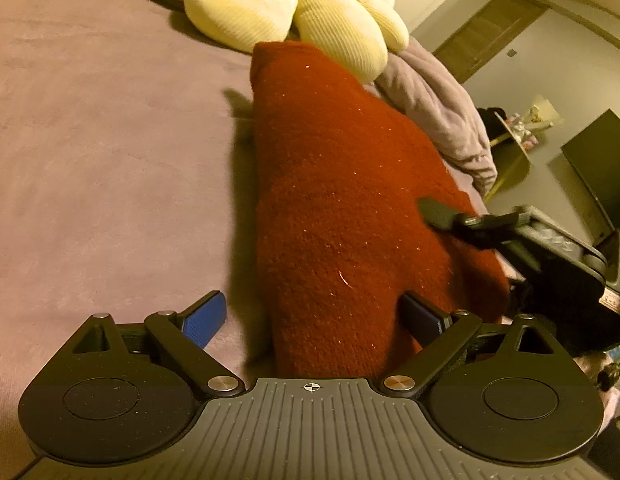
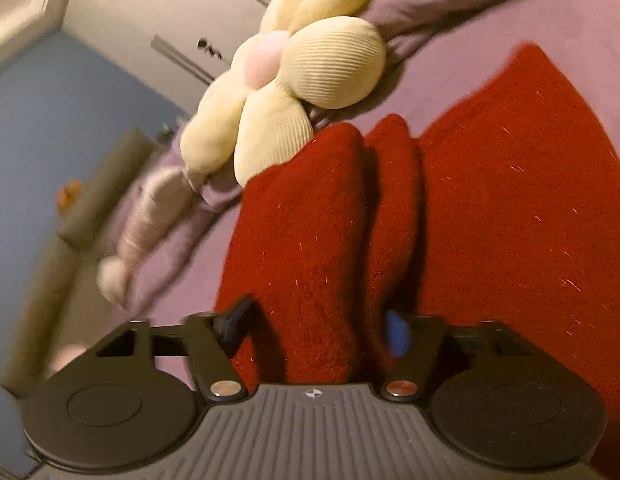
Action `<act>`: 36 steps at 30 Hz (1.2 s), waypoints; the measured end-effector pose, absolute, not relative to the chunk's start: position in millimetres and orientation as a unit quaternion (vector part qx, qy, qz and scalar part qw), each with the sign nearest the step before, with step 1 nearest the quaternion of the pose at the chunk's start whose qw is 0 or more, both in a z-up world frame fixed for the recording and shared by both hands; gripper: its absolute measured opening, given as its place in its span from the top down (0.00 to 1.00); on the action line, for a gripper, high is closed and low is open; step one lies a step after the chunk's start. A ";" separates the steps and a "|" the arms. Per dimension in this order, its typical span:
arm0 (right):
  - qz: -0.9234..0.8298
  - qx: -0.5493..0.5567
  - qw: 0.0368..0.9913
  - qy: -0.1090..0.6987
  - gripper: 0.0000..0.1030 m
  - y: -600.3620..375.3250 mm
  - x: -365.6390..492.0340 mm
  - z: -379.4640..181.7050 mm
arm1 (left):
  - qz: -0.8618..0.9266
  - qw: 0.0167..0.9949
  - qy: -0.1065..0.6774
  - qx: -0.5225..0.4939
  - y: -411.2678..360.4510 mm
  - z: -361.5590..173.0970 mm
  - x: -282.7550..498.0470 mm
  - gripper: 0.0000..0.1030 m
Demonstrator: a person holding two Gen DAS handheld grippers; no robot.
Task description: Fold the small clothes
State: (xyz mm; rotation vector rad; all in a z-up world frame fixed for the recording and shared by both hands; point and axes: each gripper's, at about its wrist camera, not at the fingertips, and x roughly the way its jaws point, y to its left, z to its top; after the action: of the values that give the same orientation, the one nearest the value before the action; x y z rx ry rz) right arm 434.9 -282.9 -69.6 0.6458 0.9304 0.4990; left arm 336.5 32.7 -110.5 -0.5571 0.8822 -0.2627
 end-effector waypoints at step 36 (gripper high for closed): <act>0.071 0.078 0.958 0.266 0.71 -284.7 352.5 10.0 | -0.046 0.891 0.400 -0.210 31.3 -78.0 279.5 0.06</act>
State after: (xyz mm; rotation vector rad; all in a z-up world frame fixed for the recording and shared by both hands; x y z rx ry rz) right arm 352.5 -284.7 10.0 0.1576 0.5385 0.1437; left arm 279.5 31.3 -78.0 -0.4367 0.8311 -0.0962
